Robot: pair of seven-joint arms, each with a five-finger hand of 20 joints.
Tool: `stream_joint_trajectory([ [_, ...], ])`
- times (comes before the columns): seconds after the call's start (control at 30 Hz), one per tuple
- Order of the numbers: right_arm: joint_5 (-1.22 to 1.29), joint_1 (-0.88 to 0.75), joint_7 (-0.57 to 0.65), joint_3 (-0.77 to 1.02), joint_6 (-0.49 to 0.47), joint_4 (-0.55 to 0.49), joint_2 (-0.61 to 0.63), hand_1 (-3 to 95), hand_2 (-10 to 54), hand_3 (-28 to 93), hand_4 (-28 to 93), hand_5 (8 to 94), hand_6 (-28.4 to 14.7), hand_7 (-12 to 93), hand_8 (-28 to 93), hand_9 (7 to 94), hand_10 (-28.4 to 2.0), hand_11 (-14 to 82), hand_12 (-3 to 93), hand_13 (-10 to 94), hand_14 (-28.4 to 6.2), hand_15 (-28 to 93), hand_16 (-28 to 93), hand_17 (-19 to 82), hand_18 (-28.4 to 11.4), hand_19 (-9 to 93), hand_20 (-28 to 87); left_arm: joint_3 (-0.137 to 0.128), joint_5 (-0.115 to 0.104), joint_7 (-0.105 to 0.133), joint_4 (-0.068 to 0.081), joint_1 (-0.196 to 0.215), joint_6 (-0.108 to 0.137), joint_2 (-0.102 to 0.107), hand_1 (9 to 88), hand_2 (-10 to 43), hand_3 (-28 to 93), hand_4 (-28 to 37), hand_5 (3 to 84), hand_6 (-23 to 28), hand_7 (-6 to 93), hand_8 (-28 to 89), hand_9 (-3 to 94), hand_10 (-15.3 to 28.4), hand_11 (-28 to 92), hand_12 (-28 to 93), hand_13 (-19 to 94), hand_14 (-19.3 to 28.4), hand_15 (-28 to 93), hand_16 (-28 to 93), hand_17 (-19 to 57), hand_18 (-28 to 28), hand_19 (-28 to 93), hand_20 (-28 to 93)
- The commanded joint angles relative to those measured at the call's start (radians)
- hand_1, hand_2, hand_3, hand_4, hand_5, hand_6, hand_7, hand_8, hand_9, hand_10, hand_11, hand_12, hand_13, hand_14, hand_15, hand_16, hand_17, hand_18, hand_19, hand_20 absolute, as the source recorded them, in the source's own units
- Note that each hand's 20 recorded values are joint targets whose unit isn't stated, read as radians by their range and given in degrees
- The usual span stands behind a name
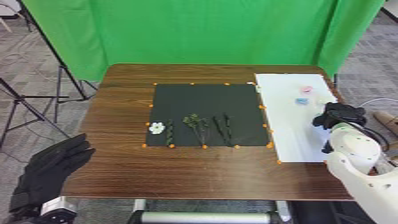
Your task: Arrange flowers
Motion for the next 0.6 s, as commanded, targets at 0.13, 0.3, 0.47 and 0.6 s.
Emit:
stream_joint_trajectory([
  [0.13,-0.029,-0.004,0.026,-0.034,0.044,0.027,-0.011,31.5,-2.7,81,-28,62.7,-4.1,20,-13,60.5,-17.6,39.1,20.7,51,-15.2,73,17,13,-27.8,72,26,-0.001,0.0,-0.019,0.005,-0.003,-0.017,-0.003,26.3,2.9,82,-15.2,46.2,13.8,11.9,-7,37.0,21.4,33,10,26,27.3,53,-10,-9.3,22.0,56,16],
  [0.3,-0.038,0.013,0.031,-0.059,0.085,0.05,-0.015,34.3,-2.5,80,-28,65.5,-2.1,21,-14,64.2,-15.7,41.2,21.1,54,-13.4,73,18,14,-27.3,73,26,0.003,-0.002,-0.007,0.006,-0.001,-0.015,0.003,26.3,2.9,82,-15.3,46.3,13.8,11.8,-7,37.1,21.4,33,10,26,27.2,53,-10,-9.3,21.9,56,16],
  [0.47,-0.07,0.027,0.019,-0.091,0.16,0.072,-0.011,39.7,-3.0,76,-28,69.8,-0.4,24,-5,68.8,-13.6,42.3,21.4,58,-11.6,71,20,16,-26.4,74,26,0.006,-0.003,-0.001,0.006,0.001,-0.011,0.005,26.4,2.9,82,-15.2,46.2,13.8,11.8,-7,37.0,21.4,33,10,26,27.2,53,-10,-9.3,21.9,56,16],
  [0.6,-0.094,0.037,0.011,-0.107,0.208,0.083,-0.009,46.3,-3.5,72,-28,76.9,1.6,27,-3,74.6,-10.6,39.1,27.6,62,-9.9,70,22,18,-24.9,75,26,0.007,-0.006,0.004,0.006,0.007,-0.008,0.006,26.4,3.0,82,-15.2,46.2,13.8,11.9,-7,37.0,21.5,33,10,26,27.2,53,-10,-9.3,21.9,56,16],
])
